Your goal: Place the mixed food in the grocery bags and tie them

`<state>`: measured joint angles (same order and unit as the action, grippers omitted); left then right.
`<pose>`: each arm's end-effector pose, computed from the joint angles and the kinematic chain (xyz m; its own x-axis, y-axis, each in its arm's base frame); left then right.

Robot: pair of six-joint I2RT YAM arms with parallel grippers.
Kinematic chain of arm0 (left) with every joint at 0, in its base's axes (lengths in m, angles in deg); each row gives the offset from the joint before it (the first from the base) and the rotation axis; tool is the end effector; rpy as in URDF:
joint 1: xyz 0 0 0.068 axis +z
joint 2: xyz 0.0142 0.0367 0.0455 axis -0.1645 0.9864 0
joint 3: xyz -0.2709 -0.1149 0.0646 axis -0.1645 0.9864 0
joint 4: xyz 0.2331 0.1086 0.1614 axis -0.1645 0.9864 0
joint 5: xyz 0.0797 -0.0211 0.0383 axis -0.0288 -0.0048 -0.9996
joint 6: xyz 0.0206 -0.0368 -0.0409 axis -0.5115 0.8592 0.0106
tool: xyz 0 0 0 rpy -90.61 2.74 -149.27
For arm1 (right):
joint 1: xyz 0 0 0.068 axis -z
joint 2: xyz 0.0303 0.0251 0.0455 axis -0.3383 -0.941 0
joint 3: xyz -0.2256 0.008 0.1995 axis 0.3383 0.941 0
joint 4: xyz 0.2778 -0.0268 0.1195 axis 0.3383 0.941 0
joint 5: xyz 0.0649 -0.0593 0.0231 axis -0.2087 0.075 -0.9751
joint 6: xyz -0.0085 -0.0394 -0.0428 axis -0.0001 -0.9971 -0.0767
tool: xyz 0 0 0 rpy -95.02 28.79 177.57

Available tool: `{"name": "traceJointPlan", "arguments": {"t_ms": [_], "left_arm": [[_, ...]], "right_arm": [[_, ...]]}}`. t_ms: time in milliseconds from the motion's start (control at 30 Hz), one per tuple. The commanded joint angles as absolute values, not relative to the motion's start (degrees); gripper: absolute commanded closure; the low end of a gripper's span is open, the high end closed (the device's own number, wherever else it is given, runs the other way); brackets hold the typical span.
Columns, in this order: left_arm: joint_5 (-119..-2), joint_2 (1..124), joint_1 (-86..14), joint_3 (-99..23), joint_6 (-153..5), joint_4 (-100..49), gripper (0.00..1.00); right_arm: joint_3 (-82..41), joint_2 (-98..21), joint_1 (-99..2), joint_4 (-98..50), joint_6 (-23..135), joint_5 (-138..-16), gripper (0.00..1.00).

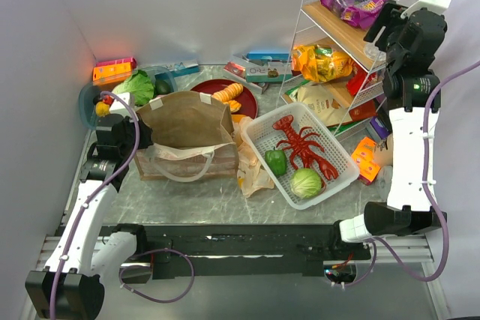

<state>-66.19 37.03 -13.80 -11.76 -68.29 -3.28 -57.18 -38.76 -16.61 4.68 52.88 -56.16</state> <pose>0.2295 -0.0193 0.3308 -0.4165 -0.2682 -0.8687 -0.0097 0.9567 -0.2908 0.3104 -0.0272 0.6043 0.0352 0.0627 -0.9974 0.2868 0.9554 0.0702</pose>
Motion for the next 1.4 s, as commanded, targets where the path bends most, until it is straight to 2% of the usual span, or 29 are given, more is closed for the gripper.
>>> {"name": "traceJointPlan", "arguments": {"t_ms": [0,167,233,400,567,700,867,1233,1367], "left_arm": [[-63.51,37.63,-14.39,-10.89,-68.48,-3.98,0.99],[-63.60,37.72,-14.39,-10.98,-68.57,-3.98,0.99],[-63.42,37.81,-14.39,-10.89,-68.57,-3.98,0.99],[-63.33,37.81,-14.39,-10.98,-68.57,-4.06,0.99],[-63.16,37.98,-14.39,-10.98,-68.57,-4.06,0.99],[-63.07,37.90,-14.39,-10.89,-68.57,-3.98,0.99],[-63.33,37.98,-14.39,-10.98,-68.65,-3.89,0.99],[-64.39,38.33,-14.39,-10.98,-68.74,-3.71,0.99],[-64.21,38.60,-14.39,-11.16,-68.74,-3.54,0.99]], "right_arm": [[-56.64,-37.75,-16.26,0.37,53.55,-54.65,0.28],[-54.45,-36.35,-16.26,-1.57,53.29,-55.71,0.46],[-53.83,-35.47,-16.26,-2.62,53.03,-55.97,0.57],[-50.49,-32.57,-16.26,-6.75,52.32,-57.46,0.71],[-50.22,-31.51,-16.35,-10.27,51.88,-60.71,0.74],[-54.09,-32.91,-16.43,-9.57,51.36,-62.82,0.84],[-53.83,-31.61,-17.04,-13.24,50.66,-64.41,0.92],[-60.41,-33.88,-21.26,-15.28,46.43,-64.14,0.95],[-58.76,-32.40,-24.42,-17.03,45.03,-64.76,0.99]]}}
